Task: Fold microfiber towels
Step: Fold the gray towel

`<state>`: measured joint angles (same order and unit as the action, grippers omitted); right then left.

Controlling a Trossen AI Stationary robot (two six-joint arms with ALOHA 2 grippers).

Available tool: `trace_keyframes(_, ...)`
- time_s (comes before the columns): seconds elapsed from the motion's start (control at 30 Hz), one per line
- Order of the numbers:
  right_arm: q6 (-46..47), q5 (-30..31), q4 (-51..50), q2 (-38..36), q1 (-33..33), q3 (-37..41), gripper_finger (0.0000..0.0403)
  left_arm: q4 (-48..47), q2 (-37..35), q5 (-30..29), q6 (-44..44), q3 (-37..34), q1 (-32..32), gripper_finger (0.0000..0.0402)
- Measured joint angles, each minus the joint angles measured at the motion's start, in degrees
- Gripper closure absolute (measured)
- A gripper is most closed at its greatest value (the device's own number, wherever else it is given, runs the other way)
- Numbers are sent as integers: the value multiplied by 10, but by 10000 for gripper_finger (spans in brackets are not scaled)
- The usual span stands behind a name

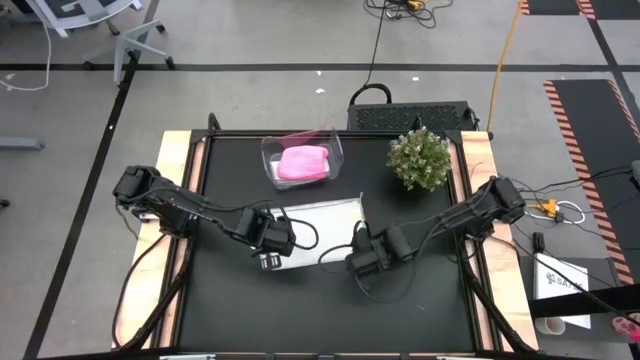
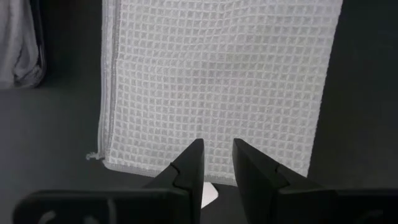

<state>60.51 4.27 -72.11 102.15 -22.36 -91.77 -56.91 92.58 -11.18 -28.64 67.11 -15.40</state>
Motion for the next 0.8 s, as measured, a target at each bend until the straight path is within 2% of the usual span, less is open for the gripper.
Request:
trace_keyframes(0.2,68,3,179,-32,-4,101,383,6,0,0,39,-9,0,314)
trace_keyframes(0.33,87,2,324,-55,-1,187,383,25,0,6,44,-47,0,314)
trace_keyframes(0.43,91,-5,423,-71,7,252,383,39,0,35,43,-82,0,314)
trace_keyframes(0.63,93,-75,628,-86,42,368,377,48,0,63,35,-112,0,314)
trace_keyframes(0.8,94,-138,726,-86,76,425,339,62,-6,62,35,-112,2,314)
